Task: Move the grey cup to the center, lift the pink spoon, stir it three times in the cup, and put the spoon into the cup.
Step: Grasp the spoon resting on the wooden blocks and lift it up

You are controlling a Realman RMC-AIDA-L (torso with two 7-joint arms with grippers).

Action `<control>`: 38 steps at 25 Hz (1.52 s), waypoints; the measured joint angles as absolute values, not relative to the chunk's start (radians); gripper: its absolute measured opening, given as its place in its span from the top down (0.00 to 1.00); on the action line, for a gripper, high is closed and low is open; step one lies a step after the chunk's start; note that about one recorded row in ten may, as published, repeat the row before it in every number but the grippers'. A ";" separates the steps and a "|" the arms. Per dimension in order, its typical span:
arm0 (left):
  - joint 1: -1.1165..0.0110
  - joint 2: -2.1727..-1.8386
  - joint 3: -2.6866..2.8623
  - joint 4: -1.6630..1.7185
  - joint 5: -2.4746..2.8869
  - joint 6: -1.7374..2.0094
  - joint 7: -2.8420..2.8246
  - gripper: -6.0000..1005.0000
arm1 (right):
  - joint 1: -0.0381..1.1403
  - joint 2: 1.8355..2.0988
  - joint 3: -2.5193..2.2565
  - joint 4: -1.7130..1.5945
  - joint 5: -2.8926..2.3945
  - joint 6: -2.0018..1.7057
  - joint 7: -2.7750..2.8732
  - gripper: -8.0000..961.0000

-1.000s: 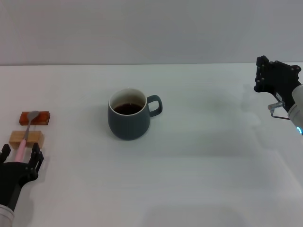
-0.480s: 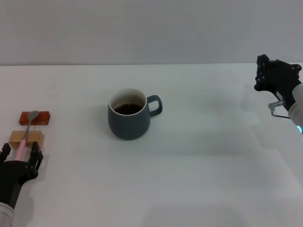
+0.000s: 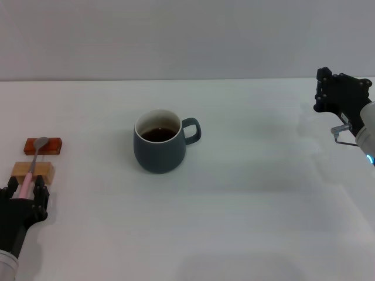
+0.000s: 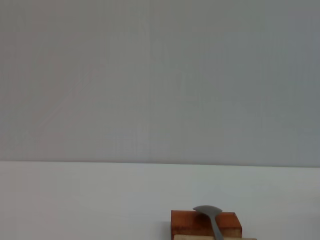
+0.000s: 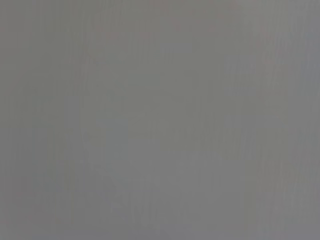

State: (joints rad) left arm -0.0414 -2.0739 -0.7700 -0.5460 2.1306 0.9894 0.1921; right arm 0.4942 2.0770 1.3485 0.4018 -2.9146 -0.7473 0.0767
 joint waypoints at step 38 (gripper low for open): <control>-0.046 -2.072 -0.770 -0.546 2.131 0.977 0.195 0.66 | 0.489 2.079 1.339 0.407 -2.916 -0.746 0.077 0.96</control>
